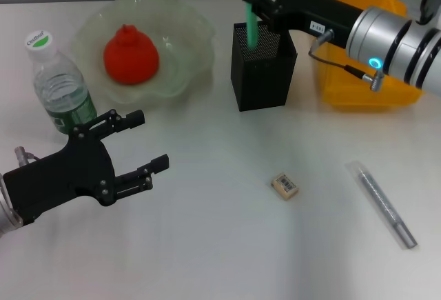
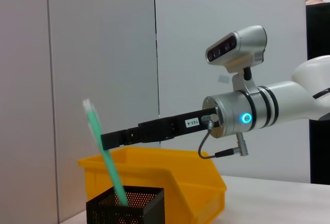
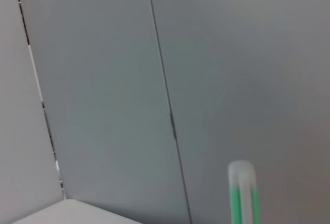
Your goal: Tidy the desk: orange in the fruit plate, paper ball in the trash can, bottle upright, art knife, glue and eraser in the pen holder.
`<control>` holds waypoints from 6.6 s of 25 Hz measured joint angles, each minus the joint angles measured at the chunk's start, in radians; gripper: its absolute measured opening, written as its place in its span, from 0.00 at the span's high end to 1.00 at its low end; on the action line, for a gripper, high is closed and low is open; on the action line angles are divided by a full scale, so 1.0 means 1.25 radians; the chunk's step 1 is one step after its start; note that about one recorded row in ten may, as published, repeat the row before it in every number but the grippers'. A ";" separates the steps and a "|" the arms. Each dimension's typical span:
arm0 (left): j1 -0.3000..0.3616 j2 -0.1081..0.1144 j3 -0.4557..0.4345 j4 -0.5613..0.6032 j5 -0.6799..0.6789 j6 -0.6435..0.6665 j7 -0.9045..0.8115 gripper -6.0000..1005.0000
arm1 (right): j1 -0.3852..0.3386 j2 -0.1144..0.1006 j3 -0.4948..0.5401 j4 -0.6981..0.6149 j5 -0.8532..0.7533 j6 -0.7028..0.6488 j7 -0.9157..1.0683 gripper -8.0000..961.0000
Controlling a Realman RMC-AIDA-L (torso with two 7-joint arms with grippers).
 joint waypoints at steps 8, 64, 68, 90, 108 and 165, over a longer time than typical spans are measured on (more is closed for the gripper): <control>-0.002 0.001 0.001 0.000 0.000 0.004 0.000 0.22 | -0.072 -0.012 -0.039 -0.131 -0.117 -0.018 0.189 0.68; 0.010 0.004 0.043 0.032 0.043 0.032 -0.049 0.22 | 0.087 0.002 -0.241 -0.446 -1.261 -0.490 1.388 0.60; 0.011 0.004 0.043 0.032 0.043 0.031 -0.049 0.22 | 0.087 0.002 -0.240 -0.441 -1.259 -0.488 1.388 0.68; 0.011 0.004 0.043 0.032 0.044 0.030 -0.049 0.22 | -0.017 -0.002 -0.018 -0.806 -1.260 -0.414 1.342 0.74; 0.008 0.004 0.043 0.037 0.056 0.038 -0.049 0.22 | 0.119 -0.004 0.052 -0.546 -1.263 -0.372 1.294 0.60; -0.001 0.004 0.052 0.035 0.064 0.039 -0.055 0.22 | -0.127 -0.001 0.016 -0.645 -1.359 -0.628 1.313 0.87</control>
